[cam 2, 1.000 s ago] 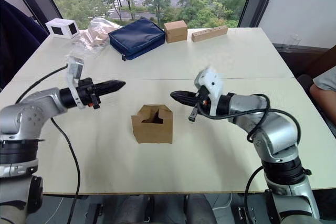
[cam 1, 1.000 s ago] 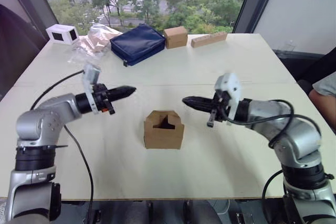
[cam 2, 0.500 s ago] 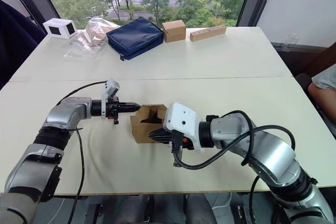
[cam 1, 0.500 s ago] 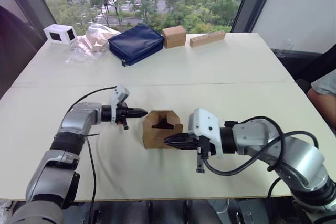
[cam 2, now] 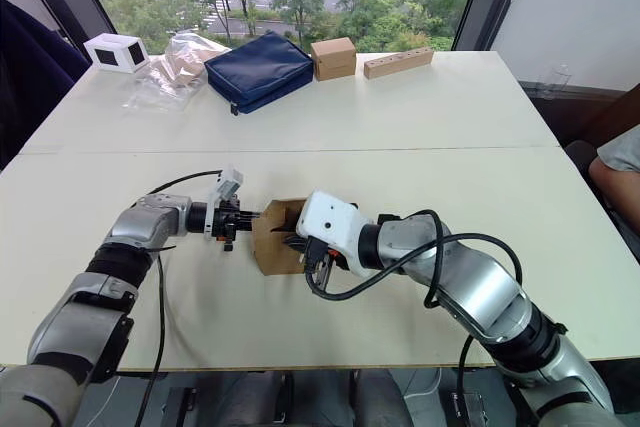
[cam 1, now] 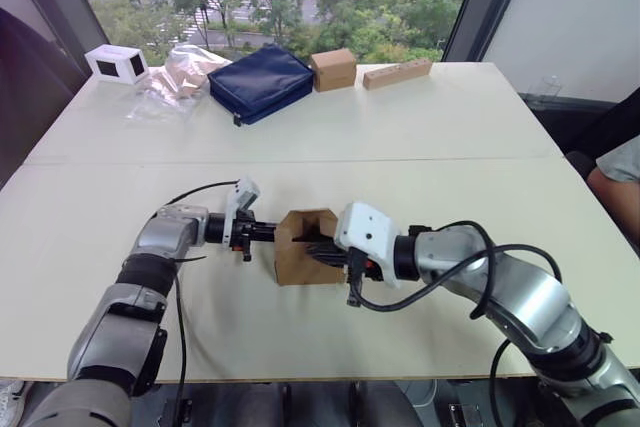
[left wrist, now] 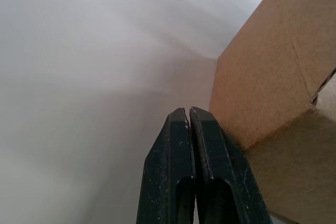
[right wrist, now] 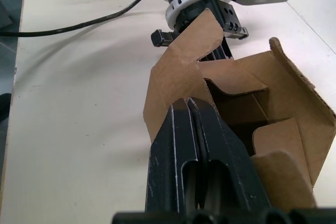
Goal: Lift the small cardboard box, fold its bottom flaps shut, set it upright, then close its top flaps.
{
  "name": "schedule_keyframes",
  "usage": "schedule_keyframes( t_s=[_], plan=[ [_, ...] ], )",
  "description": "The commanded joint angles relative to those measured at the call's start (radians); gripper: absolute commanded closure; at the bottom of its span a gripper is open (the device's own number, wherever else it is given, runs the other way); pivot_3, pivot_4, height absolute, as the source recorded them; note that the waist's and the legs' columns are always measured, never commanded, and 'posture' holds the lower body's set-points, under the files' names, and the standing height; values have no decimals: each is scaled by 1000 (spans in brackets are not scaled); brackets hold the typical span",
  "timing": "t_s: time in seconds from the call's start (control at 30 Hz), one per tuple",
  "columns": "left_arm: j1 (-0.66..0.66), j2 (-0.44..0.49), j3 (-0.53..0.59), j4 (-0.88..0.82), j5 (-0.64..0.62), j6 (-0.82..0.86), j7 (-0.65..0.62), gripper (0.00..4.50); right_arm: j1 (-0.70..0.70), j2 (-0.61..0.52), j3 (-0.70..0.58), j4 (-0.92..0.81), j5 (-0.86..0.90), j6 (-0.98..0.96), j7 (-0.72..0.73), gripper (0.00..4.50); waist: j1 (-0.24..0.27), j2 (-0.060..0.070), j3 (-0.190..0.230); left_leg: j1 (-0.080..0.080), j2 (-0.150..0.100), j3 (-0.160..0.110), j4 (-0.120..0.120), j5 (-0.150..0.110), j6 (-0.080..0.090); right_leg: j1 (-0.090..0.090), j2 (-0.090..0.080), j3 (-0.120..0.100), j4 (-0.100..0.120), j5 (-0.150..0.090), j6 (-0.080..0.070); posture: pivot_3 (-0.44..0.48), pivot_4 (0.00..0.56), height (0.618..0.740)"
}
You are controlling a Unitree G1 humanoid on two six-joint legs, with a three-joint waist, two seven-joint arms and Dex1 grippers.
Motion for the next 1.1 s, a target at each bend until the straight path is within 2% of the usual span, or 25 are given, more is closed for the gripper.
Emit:
schedule_keyframes(
  t_s=[0.03, 0.37, 0.47, 0.53, 0.63, 0.8, 0.87, 0.97, 1.1],
  plan=[
    [-3, -7, 30, -38, -4, -7, 0, 4416, -10, 20, 2, 2, -9, -20, 7, 4500, 0, 0, 0, 0, 0, 0, 0, 0, 0, 0, 0, 0, 0, 0, 0, 0, 150, 740],
    [30, -3, 58, -94, -6, -8, 49, 4416, 7, 55, 8, 82, -40, -54, 17, 4500, 0, 0, 0, 0, 0, 0, 0, 0, 0, 0, 0, 0, 0, 0, 0, 0, 150, 740],
    [49, 33, 97, -139, -14, 3, 79, 4416, 5, 64, 1, 97, -44, -71, 20, 4500, -2, 0, 0, 0, 0, 0, 0, 0, 0, 0, 0, 0, 0, 0, 0, 0, 150, 740],
    [75, 78, 126, -202, -26, 26, 86, 4416, 7, 64, -3, 99, -44, -78, 24, 4500, -6, 0, 0, 0, 0, 0, 0, 0, 0, -1, 0, 0, 0, 0, 0, 0, 150, 740],
    [141, 168, 178, -389, -85, 127, 80, 4416, 13, 66, -8, 111, -50, -94, 30, 4500, -7, 0, 0, 0, 1, 0, -1, 0, 0, -2, 0, 1, 1, 0, 0, 0, 150, 740],
    [228, 244, 234, -653, -216, 292, 80, 4416, 22, 71, -13, 138, -58, -121, 44, 4500, 5, 0, 0, -1, 0, 0, 0, 0, 0, 0, -2, 0, 0, 0, 0, 0, 150, 740],
    [256, 261, 257, -752, -280, 364, 94, 4416, 27, 69, -10, 147, -63, -134, 55, 4500, 5, 0, 0, -1, 0, 0, 0, 0, 0, 0, -3, 0, 0, 0, 0, 0, 150, 740],
    [315, 278, 229, -878, -309, 407, 114, 4416, 29, 70, -10, 162, -69, -150, 67, 4500, 1, 0, 0, -1, 0, 0, 0, 0, 0, 0, -3, 0, 0, 0, 0, 0, 150, 740],
    [348, 245, 196, -920, -317, 411, 164, 4416, 27, 79, -10, 174, -77, -162, 72, 4500, -1, 0, 0, 0, 1, 0, 0, 0, 0, 0, -2, 1, 0, 0, 0, 0, 150, 740]
  ],
)
